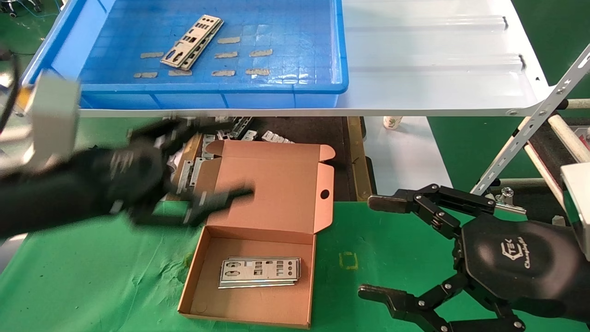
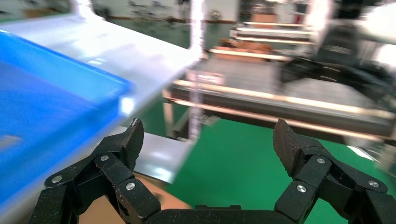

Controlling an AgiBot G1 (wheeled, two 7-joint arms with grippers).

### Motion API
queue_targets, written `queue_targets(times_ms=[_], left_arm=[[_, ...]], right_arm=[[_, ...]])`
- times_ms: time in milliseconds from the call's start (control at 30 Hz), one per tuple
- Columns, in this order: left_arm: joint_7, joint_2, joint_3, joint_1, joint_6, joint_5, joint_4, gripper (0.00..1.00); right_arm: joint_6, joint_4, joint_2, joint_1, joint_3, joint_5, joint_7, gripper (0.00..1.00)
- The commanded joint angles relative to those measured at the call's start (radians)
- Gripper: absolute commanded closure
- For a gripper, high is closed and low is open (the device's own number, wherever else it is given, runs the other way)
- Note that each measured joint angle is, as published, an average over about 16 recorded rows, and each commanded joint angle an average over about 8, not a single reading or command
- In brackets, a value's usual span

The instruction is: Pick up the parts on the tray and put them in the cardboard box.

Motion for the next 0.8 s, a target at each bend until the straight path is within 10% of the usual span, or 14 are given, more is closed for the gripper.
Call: queue_targets(times_ms=[33, 800], left_arm=[[-0.005, 0.026, 0.007, -0.031, -0.050, 0.031, 0.016, 0.00], [0.054, 0.377, 0.197, -0.659, -0.363, 0.438, 0.884, 0.00]], right_arm=[[0.000, 0.000, 0.000, 0.000, 0.000, 0.000, 0.000, 1.00], [0.000, 0.000, 0.000, 0.000, 0.000, 0.000, 0.000, 1.00]])
